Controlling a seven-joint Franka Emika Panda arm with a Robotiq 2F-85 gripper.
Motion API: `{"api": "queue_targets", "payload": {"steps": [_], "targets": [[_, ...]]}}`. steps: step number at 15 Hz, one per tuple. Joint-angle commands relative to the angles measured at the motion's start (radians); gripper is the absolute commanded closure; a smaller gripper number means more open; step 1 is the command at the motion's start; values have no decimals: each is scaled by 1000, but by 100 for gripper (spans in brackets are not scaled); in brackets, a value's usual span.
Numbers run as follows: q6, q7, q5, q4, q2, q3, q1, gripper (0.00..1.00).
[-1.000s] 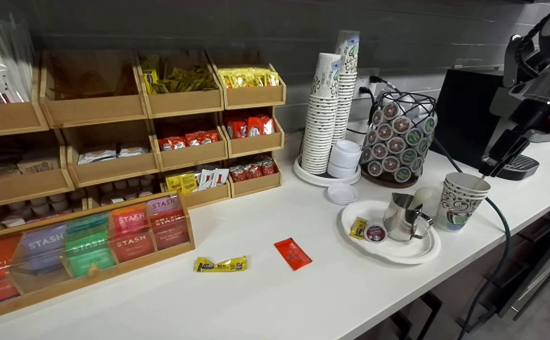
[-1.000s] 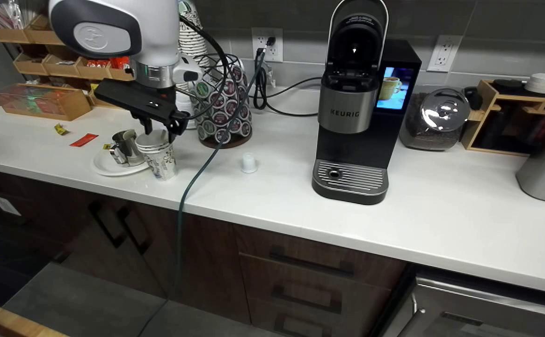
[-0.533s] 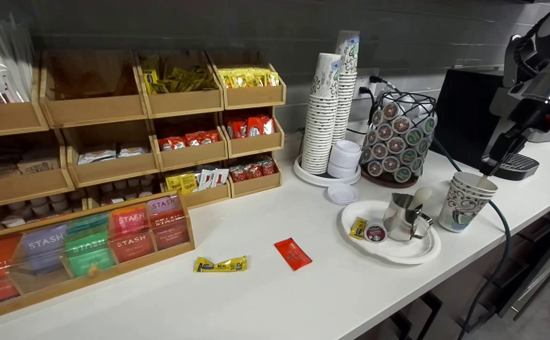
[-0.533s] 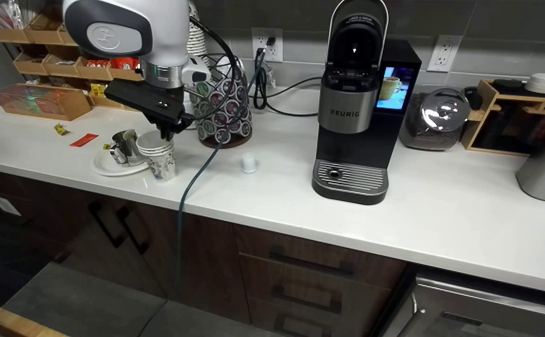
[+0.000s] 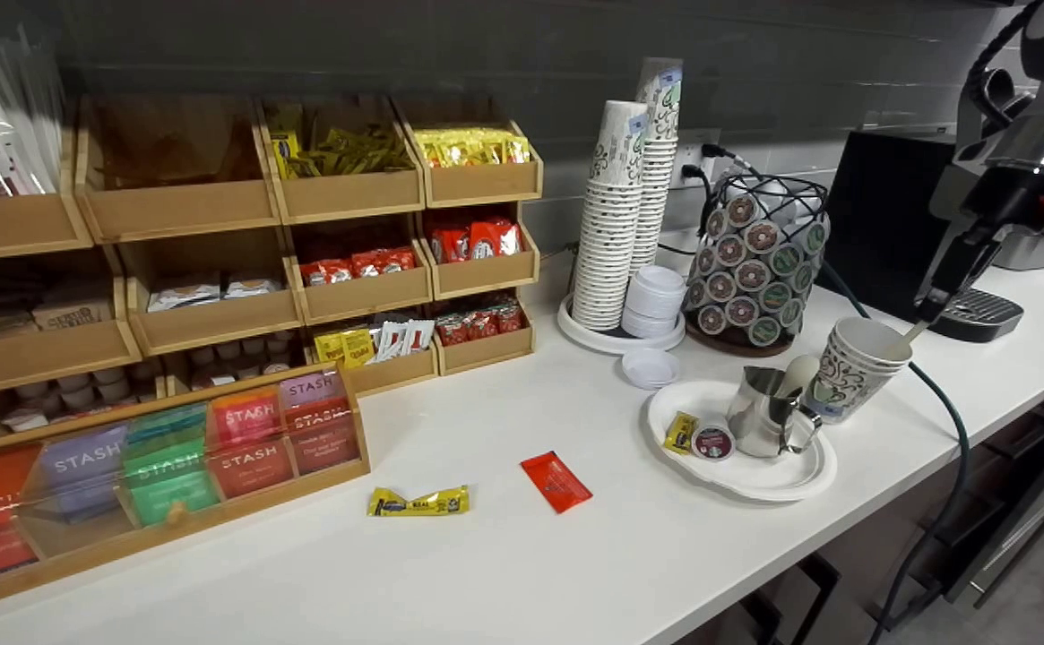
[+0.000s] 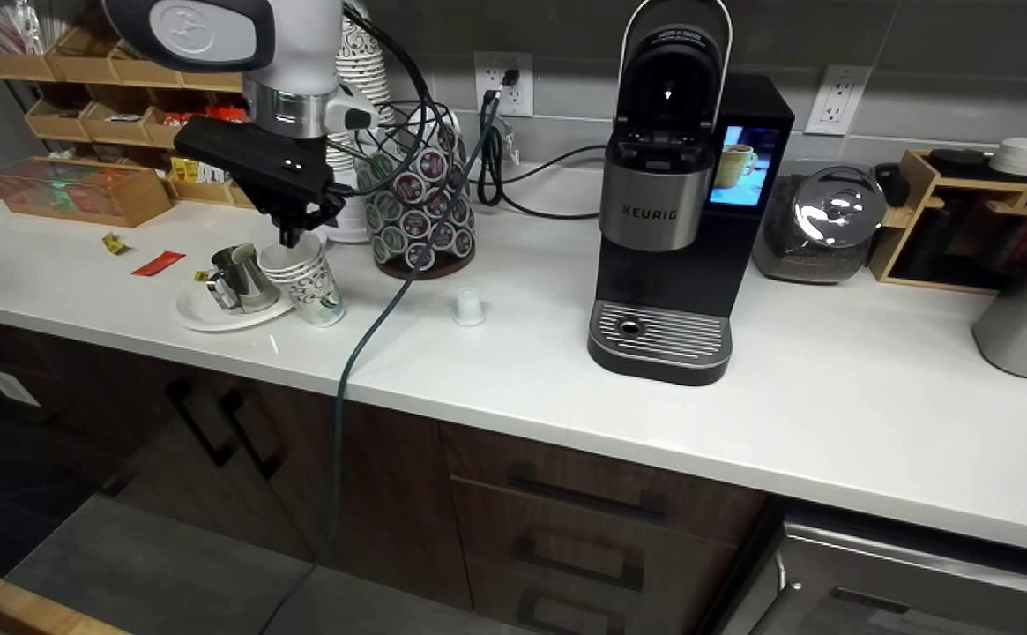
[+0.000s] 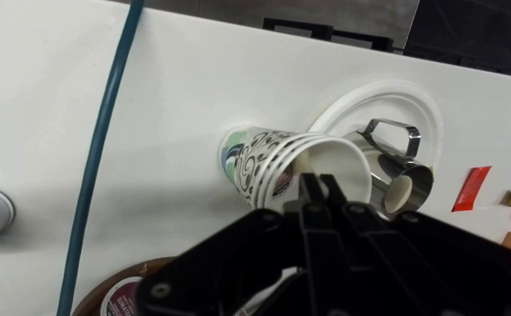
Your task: Move the white fork from the stacked coffee cups and put it inside the silver jar
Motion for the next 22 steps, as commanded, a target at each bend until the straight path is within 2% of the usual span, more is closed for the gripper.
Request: {"api": "queue_targets", "payload": {"steps": [1,7,12,14,17,22], "targets": [[-56,53,-80,-22,-102,18,10,99],[-144,131,-201,-20,-267,50,61,99],[-147,125,-210,-53,-331,87,135,99],[-115,121,-205,-79,-317,104,164,99],[-7,133,-185,-104,-267,128,200,99],[144,186,-164,-76,-152,154,231,99]]}}
